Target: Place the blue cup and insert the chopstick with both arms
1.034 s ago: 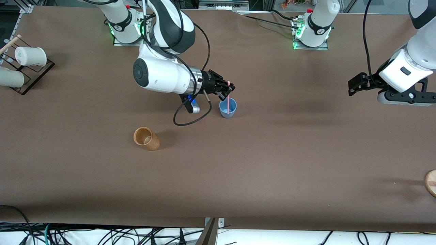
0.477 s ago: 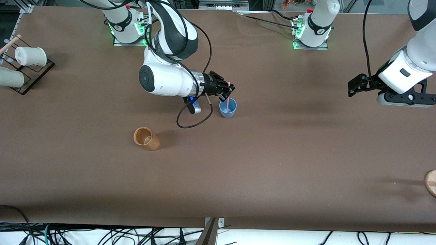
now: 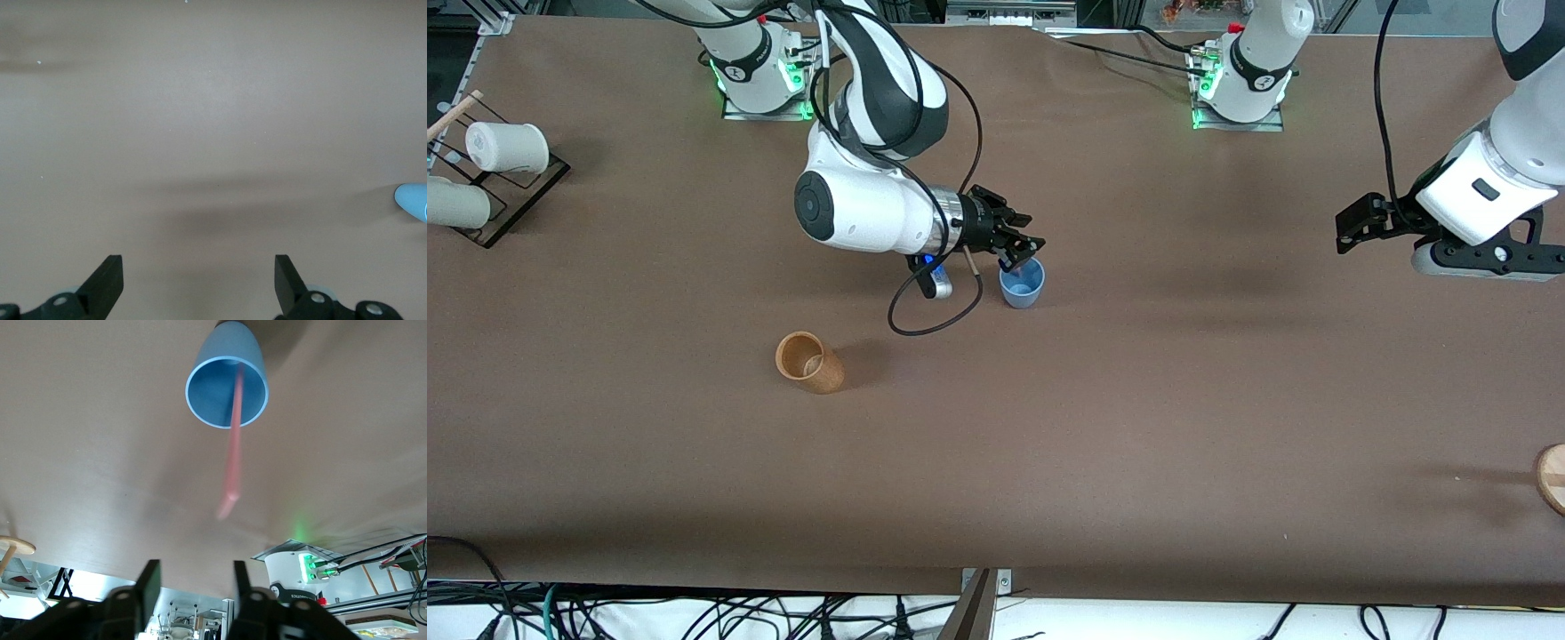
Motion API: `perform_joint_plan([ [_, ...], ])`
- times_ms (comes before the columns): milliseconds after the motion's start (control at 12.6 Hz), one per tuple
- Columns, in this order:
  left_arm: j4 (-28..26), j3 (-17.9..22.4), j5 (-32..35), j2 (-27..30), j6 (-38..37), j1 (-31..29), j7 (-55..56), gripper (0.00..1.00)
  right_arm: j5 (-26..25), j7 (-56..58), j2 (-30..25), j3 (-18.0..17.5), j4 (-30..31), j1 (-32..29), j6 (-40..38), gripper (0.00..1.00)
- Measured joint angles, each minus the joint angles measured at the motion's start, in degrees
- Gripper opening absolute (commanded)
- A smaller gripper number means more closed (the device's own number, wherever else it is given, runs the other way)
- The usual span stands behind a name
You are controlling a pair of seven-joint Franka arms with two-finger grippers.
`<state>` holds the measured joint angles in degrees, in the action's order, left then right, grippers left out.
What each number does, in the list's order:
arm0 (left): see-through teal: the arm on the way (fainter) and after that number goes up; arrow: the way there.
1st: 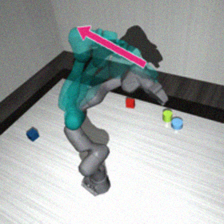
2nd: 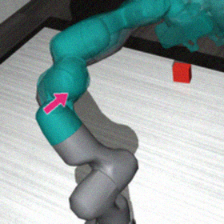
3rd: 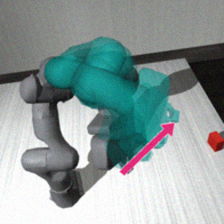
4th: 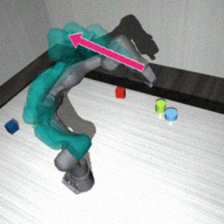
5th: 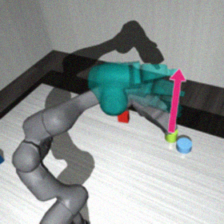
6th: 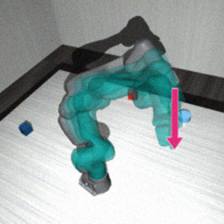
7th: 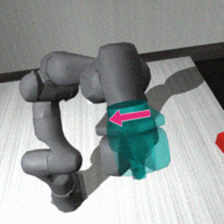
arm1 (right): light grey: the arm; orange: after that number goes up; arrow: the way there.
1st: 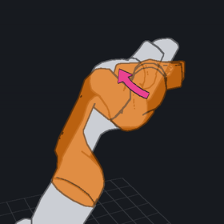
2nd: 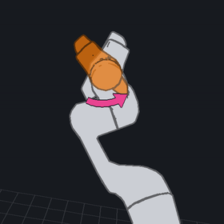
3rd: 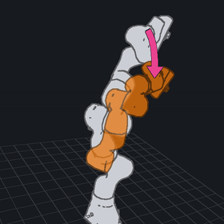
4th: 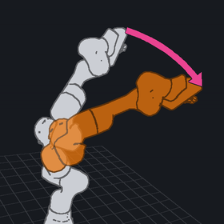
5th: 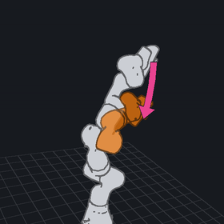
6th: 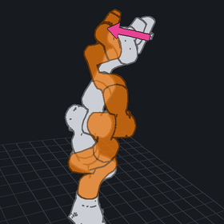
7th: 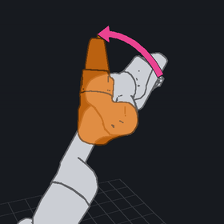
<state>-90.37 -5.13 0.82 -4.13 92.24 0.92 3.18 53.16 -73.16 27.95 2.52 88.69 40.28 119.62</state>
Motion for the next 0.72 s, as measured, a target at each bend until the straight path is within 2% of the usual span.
perform_joint_plan([
  [159,0.0,0.0,0.0,0.0,0.0,0.0,0.0,1.0,0.0,-1.0,-0.1,0.0,-0.2,0.0,0.4,0.9],
  [239,0.0,0.1,0.0,0.0,0.0,0.0,0.0,1.0,0.0,-1.5,-0.3,0.1,-0.5,0.0,0.5,0.99],
  [398,0.0,0.1,0.0,0.0,0.0,0.0,0.0,1.0,-0.2,-1.7,-1.0,0.3,-1.2,-0.1,0.5,1.0],
  [477,0.0,0.1,0.0,0.0,0.0,0.0,0.0,1.0,-1.4,-1.3,-1.8,0.5,-1.5,-0.3,0.5,1.0],
  [716,0.0,0.0,0.0,0.0,0.0,0.0,0.0,1.0,-10.8,-0.7,-5.1,0.7,-1.5,-1.5,0.4,1.0],
])
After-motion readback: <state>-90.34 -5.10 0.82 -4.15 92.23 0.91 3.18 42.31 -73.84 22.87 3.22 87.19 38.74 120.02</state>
